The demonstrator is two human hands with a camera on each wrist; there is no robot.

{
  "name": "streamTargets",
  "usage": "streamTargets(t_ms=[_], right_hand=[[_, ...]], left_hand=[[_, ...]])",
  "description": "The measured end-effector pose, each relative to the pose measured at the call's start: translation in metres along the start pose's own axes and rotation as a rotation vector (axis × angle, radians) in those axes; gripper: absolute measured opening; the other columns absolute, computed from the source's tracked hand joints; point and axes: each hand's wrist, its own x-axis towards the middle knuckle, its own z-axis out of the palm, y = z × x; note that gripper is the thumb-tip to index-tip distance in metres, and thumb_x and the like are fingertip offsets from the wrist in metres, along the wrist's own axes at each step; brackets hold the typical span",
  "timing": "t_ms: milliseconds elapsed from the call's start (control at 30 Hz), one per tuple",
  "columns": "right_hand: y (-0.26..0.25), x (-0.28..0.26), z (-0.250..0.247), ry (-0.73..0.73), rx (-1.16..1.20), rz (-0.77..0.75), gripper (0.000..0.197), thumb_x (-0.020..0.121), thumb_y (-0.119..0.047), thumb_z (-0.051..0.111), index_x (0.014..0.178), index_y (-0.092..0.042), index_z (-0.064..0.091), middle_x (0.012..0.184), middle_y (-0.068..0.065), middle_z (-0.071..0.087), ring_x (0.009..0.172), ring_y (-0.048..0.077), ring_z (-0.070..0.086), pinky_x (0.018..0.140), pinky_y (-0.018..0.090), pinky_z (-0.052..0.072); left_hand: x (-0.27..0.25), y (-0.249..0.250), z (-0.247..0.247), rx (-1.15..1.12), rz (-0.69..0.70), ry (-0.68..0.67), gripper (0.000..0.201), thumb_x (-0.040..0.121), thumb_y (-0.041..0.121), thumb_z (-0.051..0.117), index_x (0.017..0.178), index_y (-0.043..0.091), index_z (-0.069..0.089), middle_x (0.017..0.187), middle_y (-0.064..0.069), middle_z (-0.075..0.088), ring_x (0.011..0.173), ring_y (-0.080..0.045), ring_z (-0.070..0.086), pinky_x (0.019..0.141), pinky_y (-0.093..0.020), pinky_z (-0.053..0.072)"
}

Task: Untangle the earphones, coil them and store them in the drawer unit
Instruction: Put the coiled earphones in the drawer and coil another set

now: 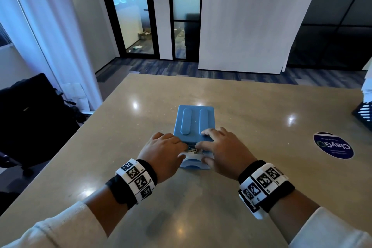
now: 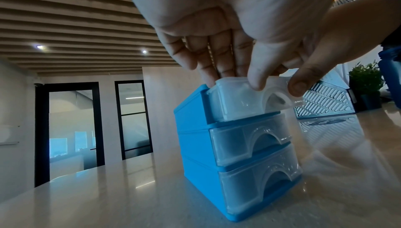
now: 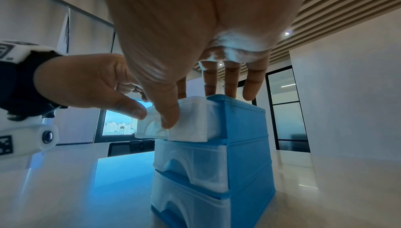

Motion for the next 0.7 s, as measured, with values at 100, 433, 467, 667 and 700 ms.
streamTargets(t_ms=[100, 433, 467, 667, 700], right_hand=[[-0.001, 0.000, -0.001, 0.002, -0.057, -0.015, 0.035, 0.086, -0.046, 0.066, 0.120, -0.039, 0.067, 0.142, 0.001, 0.054, 0.119, 0.027, 0.051, 0.094, 0.043, 0.046], [0.000, 0.002, 0.006, 0.065, -0.145, -0.044, 0.023, 0.082, -0.038, 0.068, 0.103, -0.031, 0.072, 0.129, 0.005, 0.065, 0.101, 0.031, 0.063, 0.083, 0.043, 0.051], [0.001, 0.003, 0.007, 0.081, -0.134, -0.043, 0.022, 0.079, -0.036, 0.070, 0.100, -0.028, 0.071, 0.127, 0.005, 0.068, 0.099, 0.030, 0.064, 0.082, 0.041, 0.052], [0.003, 0.010, 0.005, 0.158, -0.018, 0.016, 0.028, 0.081, -0.030, 0.073, 0.098, -0.023, 0.052, 0.097, -0.002, 0.068, 0.084, 0.023, 0.059, 0.071, 0.033, 0.046], [0.003, 0.013, 0.005, 0.161, -0.006, 0.028, 0.027, 0.082, -0.030, 0.071, 0.100, -0.023, 0.052, 0.098, -0.003, 0.067, 0.086, 0.022, 0.058, 0.073, 0.035, 0.048]], left_hand=[[-0.003, -0.001, 0.005, 0.049, -0.008, 0.017, 0.031, 0.088, 0.048, 0.049, 0.111, 0.038, 0.066, 0.108, 0.020, 0.068, 0.116, -0.016, 0.054, 0.098, -0.039, 0.039], [-0.001, 0.000, 0.011, 0.122, 0.013, 0.069, 0.026, 0.085, 0.037, 0.065, 0.110, 0.038, 0.069, 0.101, 0.014, 0.066, 0.104, -0.021, 0.059, 0.088, -0.040, 0.046], [0.000, 0.000, 0.010, 0.101, 0.003, 0.092, 0.022, 0.085, 0.036, 0.066, 0.106, 0.036, 0.070, 0.099, 0.012, 0.065, 0.101, -0.021, 0.061, 0.086, -0.039, 0.049], [0.013, -0.001, 0.004, -0.094, -0.130, 0.031, 0.042, 0.088, 0.041, 0.062, 0.129, 0.034, 0.053, 0.131, 0.013, 0.055, 0.121, -0.015, 0.053, 0.103, -0.034, 0.043], [0.017, -0.002, 0.004, -0.120, -0.147, -0.003, 0.045, 0.089, 0.041, 0.061, 0.133, 0.035, 0.051, 0.137, 0.014, 0.052, 0.126, -0.015, 0.051, 0.106, -0.035, 0.041]])
